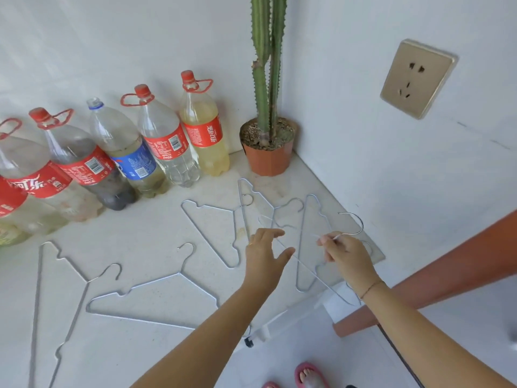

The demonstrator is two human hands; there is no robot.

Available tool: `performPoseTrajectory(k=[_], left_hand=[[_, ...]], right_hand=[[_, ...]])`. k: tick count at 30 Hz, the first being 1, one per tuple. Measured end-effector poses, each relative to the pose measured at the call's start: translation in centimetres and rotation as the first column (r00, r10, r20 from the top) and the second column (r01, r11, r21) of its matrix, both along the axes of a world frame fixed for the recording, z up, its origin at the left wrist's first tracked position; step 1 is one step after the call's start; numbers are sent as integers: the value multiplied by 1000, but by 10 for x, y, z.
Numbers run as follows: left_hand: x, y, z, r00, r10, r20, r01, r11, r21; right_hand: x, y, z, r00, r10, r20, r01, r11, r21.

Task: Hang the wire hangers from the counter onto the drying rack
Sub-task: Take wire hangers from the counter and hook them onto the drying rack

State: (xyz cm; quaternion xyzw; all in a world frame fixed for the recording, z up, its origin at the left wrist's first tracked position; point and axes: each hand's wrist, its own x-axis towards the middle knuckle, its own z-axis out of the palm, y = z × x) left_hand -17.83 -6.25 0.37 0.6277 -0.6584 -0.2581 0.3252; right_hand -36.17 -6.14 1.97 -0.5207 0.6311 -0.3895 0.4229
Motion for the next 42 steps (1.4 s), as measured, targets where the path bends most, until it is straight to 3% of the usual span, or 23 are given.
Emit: performPoseTrajectory(k=[4, 7, 17, 25, 31, 35, 42], left_hand=[[-48, -4, -23, 991, -124, -46, 130, 974, 185], [-76, -18, -38, 990, -142, -13, 140, 953, 270], [-103, -56, -71, 949, -159, 274, 20, 893, 450], [-115, -59, -69, 958, -146, 248, 19, 892, 452], [-92, -58, -52, 997, 35, 65, -60, 893, 445], [-60, -57, -33, 998, 59, 11, -59, 931, 361], [7, -55, 14, 998, -14, 69, -2, 973, 230]], right_hand=[[-39, 1, 0, 991, -129, 25, 129, 992, 8], [-61, 1, -2, 980, -201, 2, 201, 980, -2], [-95, 0, -26, 936, -342, 76, 339, 939, 56], [-106, -7, -15, 925, -342, 163, 338, 940, 55], [-100, -14, 18, 922, -341, 182, 352, 935, -34], [-90, -24, 48, 920, -335, 204, 355, 932, -74], [-56, -46, 90, 987, -157, 21, 159, 969, -190]])
